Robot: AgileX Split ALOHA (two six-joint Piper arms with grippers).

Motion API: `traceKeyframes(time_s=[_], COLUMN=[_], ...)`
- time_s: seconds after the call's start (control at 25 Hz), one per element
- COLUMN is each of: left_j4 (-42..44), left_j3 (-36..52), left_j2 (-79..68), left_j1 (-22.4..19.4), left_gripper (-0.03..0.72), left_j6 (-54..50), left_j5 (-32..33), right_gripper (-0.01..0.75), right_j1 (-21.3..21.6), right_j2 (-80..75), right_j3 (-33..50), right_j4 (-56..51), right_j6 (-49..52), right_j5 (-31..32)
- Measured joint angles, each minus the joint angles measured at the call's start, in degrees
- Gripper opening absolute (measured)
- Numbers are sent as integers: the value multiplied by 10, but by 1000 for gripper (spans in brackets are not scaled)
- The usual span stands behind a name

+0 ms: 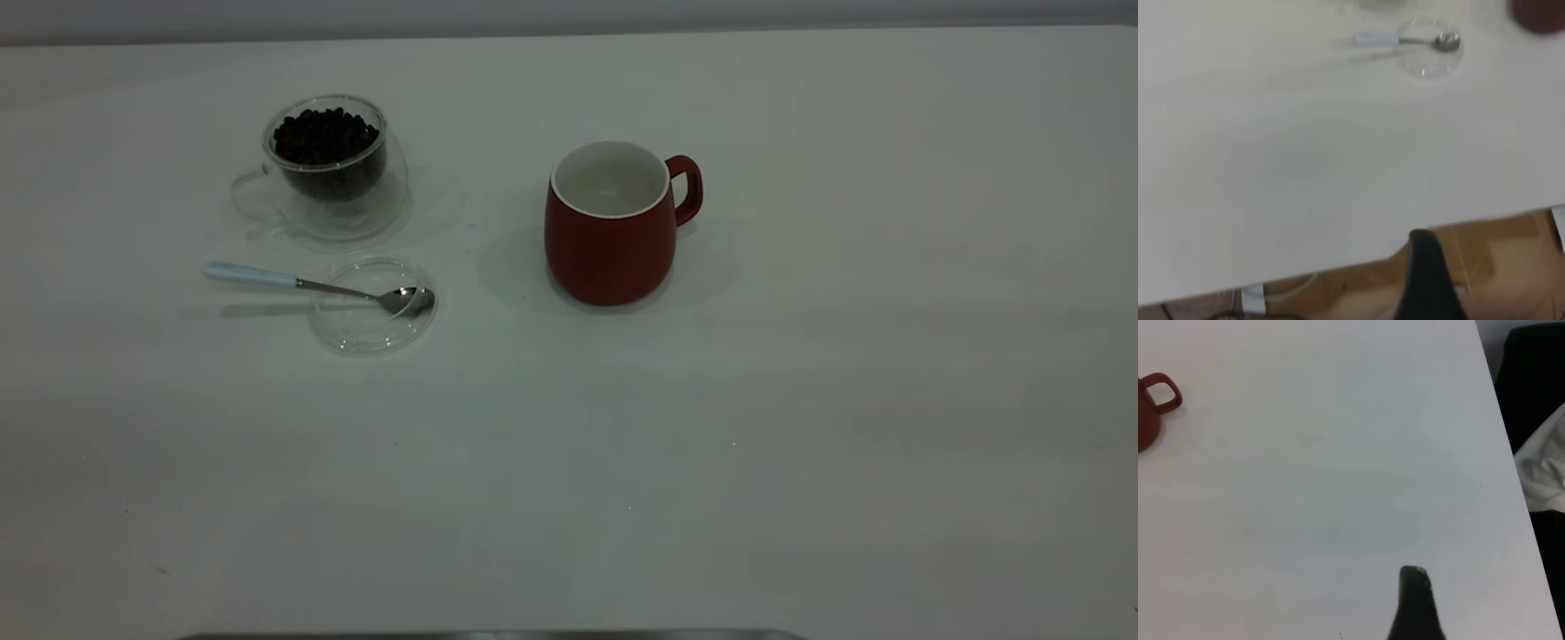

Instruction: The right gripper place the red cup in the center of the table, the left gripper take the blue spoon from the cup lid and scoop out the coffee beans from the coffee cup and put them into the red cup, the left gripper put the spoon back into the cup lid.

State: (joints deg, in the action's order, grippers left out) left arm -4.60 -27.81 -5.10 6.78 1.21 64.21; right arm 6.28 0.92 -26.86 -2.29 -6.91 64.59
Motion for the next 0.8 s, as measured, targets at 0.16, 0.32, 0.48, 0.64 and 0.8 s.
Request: traceKeyframes(time_s=[0.16, 0.32, 0.48, 0.64, 0.8], left_j4=[0, -1, -1, -1, -1], left_j3=[0, 0, 0, 0, 0], left_j2=[54, 62, 62, 62, 62], left_j1=[1, -6, -21, -21, -21], left_gripper=[563, 563, 563, 563, 563], left_j6=[0, 0, 0, 1, 1], left_j5=[5, 8, 8, 8, 8], right_gripper=[591, 591, 591, 591, 591], right_j1=[0, 0, 0, 0, 0], right_j2=[0, 0, 0, 0, 0], right_j3=[0, 0, 0, 0, 0], right_j4=[0, 0, 0, 0, 0], right_j6=[0, 0, 0, 0, 0], right_j5=[0, 0, 0, 0, 0])
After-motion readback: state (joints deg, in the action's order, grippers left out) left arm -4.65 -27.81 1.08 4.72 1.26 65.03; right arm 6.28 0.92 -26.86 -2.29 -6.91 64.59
